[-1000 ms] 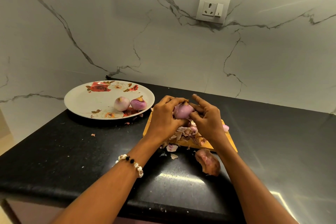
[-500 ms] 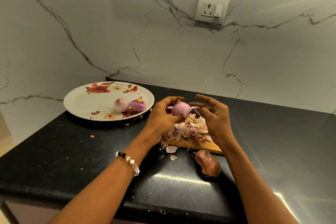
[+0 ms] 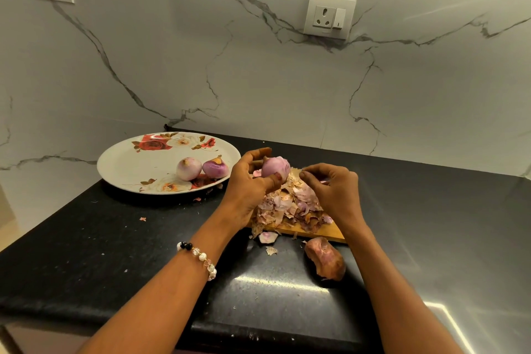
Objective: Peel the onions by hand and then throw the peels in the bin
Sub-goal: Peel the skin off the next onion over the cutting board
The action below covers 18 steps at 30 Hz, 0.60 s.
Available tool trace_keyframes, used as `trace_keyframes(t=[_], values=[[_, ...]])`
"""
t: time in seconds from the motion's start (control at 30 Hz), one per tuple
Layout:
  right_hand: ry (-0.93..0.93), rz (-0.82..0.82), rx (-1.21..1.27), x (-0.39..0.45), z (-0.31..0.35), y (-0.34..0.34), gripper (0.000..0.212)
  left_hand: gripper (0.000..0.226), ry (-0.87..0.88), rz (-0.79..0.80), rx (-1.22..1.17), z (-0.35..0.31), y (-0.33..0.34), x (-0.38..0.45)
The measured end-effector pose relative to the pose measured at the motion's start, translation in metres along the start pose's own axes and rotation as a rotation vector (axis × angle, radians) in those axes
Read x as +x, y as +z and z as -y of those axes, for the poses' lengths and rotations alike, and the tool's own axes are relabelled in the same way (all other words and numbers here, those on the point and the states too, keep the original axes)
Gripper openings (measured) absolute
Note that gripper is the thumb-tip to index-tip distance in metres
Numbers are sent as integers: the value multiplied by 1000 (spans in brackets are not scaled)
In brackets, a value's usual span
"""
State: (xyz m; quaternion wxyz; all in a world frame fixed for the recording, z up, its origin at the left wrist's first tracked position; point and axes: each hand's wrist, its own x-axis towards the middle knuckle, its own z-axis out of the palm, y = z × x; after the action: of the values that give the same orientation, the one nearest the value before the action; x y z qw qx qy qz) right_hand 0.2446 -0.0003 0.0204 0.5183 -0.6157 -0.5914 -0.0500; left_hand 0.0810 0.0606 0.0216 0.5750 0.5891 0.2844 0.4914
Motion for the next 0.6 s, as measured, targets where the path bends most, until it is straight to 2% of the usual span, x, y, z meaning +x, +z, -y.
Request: trace_keyframes(t=[0.13, 0.23, 0.27, 0.33, 0.47, 0.53, 0.6], values=[[-64, -109, -17, 3, 2, -3, 23, 56, -3, 4, -12, -1, 0, -1], [-90, -202, 2, 0, 5, -1, 46, 52, 5, 10, 3, 0, 2, -2], [-101, -225, -16, -1, 5, -1, 48, 51, 7, 11, 12, 0, 2, -2], [-115, -250, -38, -1, 4, -3, 40, 49, 13, 15, 26, -1, 3, -3], [-68, -141, 43, 1, 5, -5, 28, 49, 38, 23, 67, -2, 3, -4], [-22, -67, 159, 2, 8, -3, 15, 50, 47, 25, 81, -1, 3, -4], [32, 18, 279, 2, 12, -1, 26, 52, 54, 31, 89, -1, 4, -4]])
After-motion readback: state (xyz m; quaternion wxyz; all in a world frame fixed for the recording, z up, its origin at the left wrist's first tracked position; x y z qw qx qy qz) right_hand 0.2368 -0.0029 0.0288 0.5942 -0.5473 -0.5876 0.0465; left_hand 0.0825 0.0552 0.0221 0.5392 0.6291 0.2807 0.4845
